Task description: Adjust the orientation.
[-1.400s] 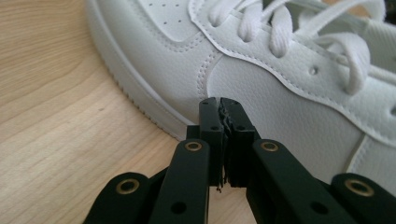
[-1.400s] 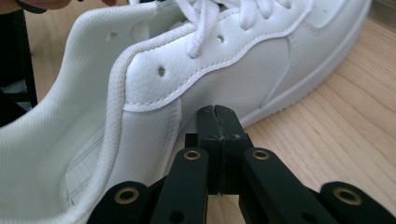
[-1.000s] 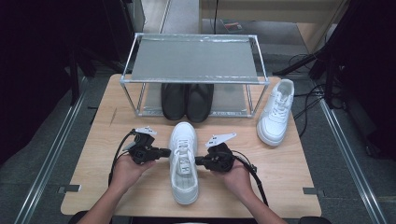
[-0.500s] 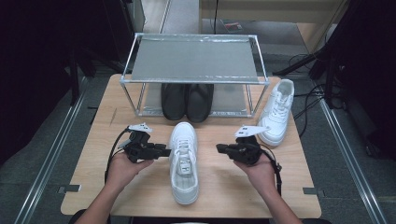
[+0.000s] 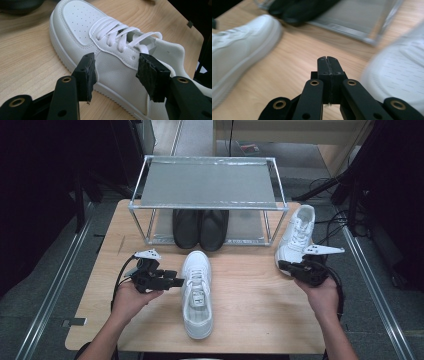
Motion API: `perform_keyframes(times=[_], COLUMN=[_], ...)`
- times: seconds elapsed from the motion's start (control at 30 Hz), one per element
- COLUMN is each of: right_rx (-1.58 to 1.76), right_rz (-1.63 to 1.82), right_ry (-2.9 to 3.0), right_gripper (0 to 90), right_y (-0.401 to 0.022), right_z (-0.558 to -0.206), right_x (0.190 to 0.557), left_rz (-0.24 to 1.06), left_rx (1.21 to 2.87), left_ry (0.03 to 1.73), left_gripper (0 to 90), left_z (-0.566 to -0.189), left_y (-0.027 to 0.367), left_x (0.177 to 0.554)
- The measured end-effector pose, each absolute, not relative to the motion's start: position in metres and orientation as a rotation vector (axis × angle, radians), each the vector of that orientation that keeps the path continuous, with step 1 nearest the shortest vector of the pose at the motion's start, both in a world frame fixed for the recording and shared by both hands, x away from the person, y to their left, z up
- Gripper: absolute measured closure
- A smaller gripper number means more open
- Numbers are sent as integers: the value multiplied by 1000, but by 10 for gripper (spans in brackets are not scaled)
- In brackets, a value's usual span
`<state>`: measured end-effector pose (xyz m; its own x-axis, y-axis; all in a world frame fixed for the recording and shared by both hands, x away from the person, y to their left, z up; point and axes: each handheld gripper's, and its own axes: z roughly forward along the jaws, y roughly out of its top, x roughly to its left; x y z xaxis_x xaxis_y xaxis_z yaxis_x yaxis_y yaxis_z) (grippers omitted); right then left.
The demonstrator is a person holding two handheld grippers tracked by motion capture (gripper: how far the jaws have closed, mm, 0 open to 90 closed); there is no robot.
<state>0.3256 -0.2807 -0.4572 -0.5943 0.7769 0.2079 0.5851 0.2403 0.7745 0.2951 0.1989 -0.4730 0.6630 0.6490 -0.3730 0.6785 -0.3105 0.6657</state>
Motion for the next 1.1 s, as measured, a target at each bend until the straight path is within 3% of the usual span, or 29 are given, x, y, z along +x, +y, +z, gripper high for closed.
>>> perform_keyframes(times=[0.47, 1.1], right_rx=[1503, 1506], right_rz=[1108, 1101], right_ry=[2122, 2209], right_gripper=[900, 900], right_y=[-358, -340], right_z=[-481, -488], right_x=[361, 365], left_rz=[-14, 0], left_rx=[2040, 2010], left_ry=[1024, 1045], left_gripper=[416, 417], left_z=[-475, -477], left_y=[201, 210], left_x=[296, 298])
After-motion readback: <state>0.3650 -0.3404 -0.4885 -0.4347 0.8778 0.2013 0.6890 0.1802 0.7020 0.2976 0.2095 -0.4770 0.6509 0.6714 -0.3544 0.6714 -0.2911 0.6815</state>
